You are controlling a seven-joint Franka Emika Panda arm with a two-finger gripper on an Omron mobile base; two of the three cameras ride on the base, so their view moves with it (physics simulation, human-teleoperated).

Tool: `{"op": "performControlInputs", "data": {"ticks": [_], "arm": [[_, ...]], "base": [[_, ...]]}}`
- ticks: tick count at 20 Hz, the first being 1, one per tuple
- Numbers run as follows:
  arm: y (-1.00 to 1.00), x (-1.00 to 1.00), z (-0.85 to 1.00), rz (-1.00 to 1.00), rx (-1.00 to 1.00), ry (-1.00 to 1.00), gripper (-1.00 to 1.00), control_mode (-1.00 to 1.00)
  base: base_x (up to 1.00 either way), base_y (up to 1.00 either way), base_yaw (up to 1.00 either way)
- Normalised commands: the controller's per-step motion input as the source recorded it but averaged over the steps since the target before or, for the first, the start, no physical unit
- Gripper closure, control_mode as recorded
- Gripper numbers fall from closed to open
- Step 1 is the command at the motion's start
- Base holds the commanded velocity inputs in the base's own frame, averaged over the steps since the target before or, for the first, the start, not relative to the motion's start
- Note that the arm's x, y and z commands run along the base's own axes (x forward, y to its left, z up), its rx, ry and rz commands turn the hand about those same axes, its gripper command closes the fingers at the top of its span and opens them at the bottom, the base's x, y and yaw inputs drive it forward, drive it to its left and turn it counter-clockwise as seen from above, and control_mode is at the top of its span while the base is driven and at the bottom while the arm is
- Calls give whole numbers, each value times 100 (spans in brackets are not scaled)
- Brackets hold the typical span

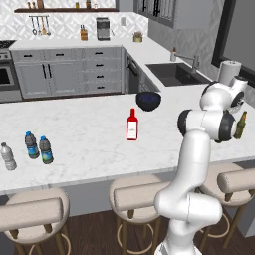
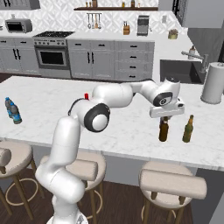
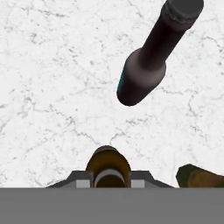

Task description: Move the plastic bottles in the middle to the plastics group, and the glass bottles in the middle to the glass group.

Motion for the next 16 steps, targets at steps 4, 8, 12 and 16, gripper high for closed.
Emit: {"op": "performControlInputs", "data": {"ticks": [4, 8, 12, 16], "arm": [[25, -13, -34, 0, 0, 1, -100, -100], [5, -2, -27, 0, 0, 3, -100, -100], [0, -2, -2, 0, 0, 0, -100, -100], [0, 0, 20, 0, 0, 0, -100, -100]], "base": [[0, 0, 0], [0, 0, 0], [0, 0, 0], [0, 0, 0]]}}
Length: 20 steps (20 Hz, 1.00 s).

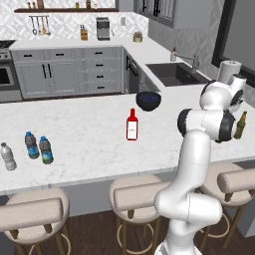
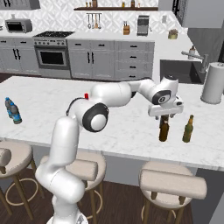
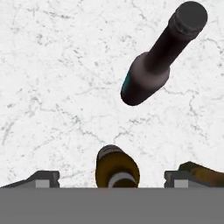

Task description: Move the plastic bottles in the middle to the plastics group, and the glass bottles in the middle to the glass group.

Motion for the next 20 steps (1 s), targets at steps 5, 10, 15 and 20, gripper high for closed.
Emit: {"op": "performControlInputs", "data": {"ticks": [5, 10, 15, 20], "arm": [[17, -5, 46, 0, -1, 0, -100, -100], [36, -6, 37, 0, -4, -1, -100, -100], [66, -29, 24, 0, -4, -3, -100, -100], [74, -43, 13, 0, -9, -1, -100, -100]], "base": [[0, 0, 0], [0, 0, 0], [0, 0, 0], [0, 0, 0]]}}
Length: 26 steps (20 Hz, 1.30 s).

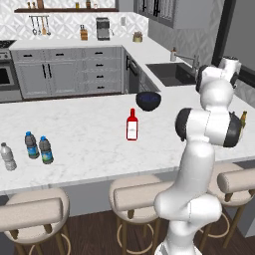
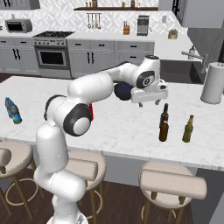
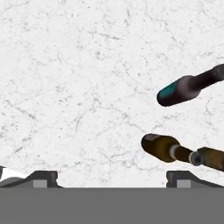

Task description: Move the plastic bottles in the middle to the plastics group, and the glass bottles in the middle to the glass group.

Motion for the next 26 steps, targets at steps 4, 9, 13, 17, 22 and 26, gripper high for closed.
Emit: {"op": "performControlInputs", "data": {"ticks": [4, 9, 13, 17, 22, 26], "arm": [[85, -43, 5, 0, -10, 0, -100, -100], [93, -25, 8, 0, -10, 0, -100, -100], [88, -9, 23, 0, -3, 0, -100, -100], [92, -1, 27, 0, 0, -4, -100, -100], [87, 5, 27, -6, 0, -4, -100, -100], [75, 17, 21, -7, 0, -1, -100, -100]], "base": [[0, 0, 0], [0, 0, 0], [0, 0, 0], [0, 0, 0], [0, 0, 0], [0, 0, 0]]}}
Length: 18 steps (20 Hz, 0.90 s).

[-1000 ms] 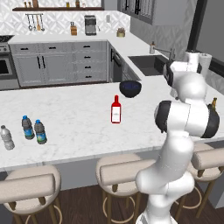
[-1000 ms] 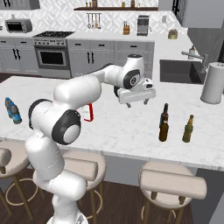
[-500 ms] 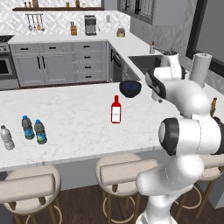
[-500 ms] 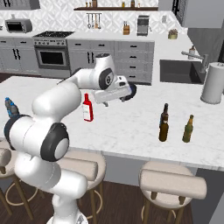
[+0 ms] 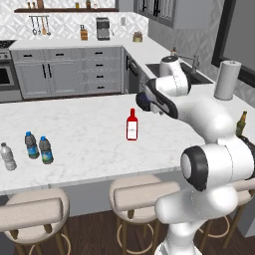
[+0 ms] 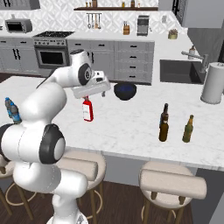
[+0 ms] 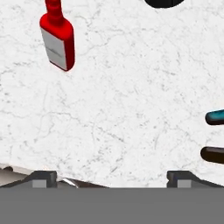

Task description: Move the plastic bottles in the middle to the plastics group, and the glass bottles in the middle to the glass group.

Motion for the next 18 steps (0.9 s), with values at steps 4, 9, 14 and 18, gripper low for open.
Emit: {"op": "performControlInputs", "data": {"ticks": [4, 9, 14, 18], "arm": [[53, 18, -10, -8, 6, -12, -100, -100], [35, 27, -12, -13, 12, -28, -100, -100], [29, 21, -23, -20, 18, -36, -100, -100], [29, 31, -3, -21, 20, -12, -100, -100]], "base": [[0, 0, 0], [0, 0, 0], [0, 0, 0], [0, 0, 0]]}}
